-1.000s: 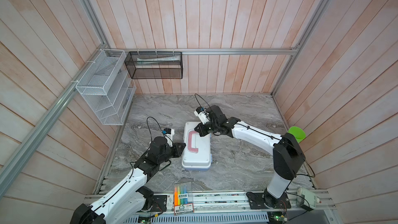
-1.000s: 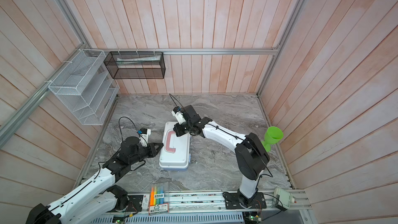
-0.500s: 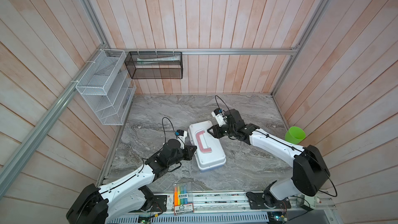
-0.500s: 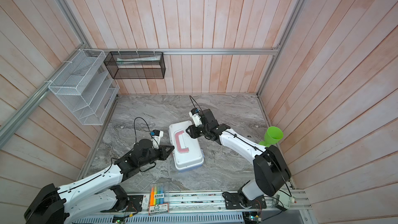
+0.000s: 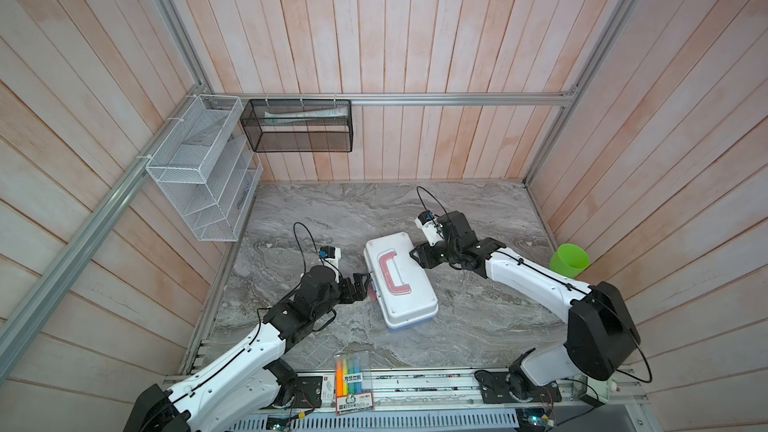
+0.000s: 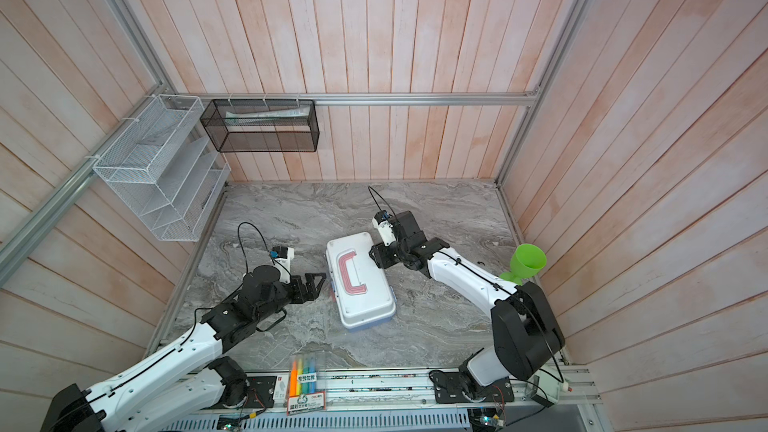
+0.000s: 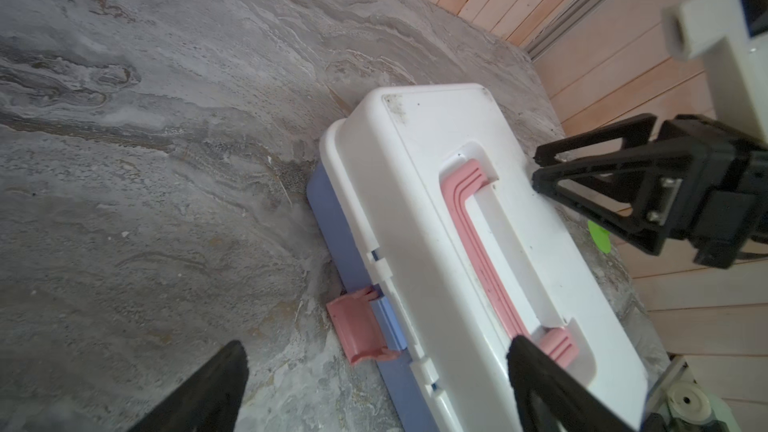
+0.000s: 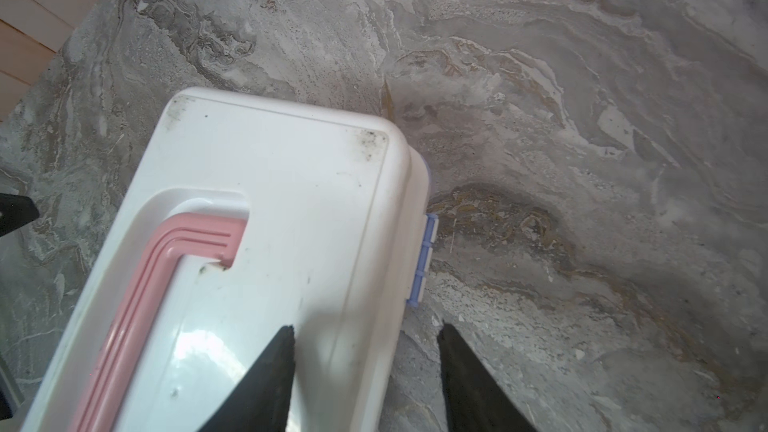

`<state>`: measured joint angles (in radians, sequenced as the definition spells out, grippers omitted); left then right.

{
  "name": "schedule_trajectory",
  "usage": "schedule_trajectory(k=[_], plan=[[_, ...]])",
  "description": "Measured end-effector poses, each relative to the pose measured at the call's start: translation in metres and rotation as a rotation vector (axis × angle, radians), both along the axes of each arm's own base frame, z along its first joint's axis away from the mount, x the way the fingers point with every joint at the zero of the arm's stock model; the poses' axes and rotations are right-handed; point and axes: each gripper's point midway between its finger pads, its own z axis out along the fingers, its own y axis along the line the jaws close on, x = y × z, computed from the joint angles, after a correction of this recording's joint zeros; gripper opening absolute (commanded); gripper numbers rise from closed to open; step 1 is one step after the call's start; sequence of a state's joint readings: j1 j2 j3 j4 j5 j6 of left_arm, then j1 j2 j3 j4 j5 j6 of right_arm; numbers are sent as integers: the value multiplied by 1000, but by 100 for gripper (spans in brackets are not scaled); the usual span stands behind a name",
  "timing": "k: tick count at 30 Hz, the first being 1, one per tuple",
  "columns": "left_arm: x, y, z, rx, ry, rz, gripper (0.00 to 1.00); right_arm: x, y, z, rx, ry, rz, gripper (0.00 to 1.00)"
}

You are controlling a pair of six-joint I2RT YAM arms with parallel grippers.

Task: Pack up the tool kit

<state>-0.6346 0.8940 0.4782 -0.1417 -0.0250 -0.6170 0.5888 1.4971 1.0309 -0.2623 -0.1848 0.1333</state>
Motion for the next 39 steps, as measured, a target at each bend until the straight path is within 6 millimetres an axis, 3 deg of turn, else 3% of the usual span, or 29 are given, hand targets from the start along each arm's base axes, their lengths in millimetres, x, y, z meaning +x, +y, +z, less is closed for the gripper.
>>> schedule_trajectory(k=[3,10,19,39], plan=[[-1,2,-19,43,21,-8,100,7,-1,-2,28,26,16,57],[-13,5,-69,113,88,-53,100,12,18,-4,96,56,90,57],[-21,-21,-85,175,27,-166,100,10,28,-5,139,69,130,57],[-27,-34,-113,265,-10,-234,100,5,30,-7,194,69,131,57]])
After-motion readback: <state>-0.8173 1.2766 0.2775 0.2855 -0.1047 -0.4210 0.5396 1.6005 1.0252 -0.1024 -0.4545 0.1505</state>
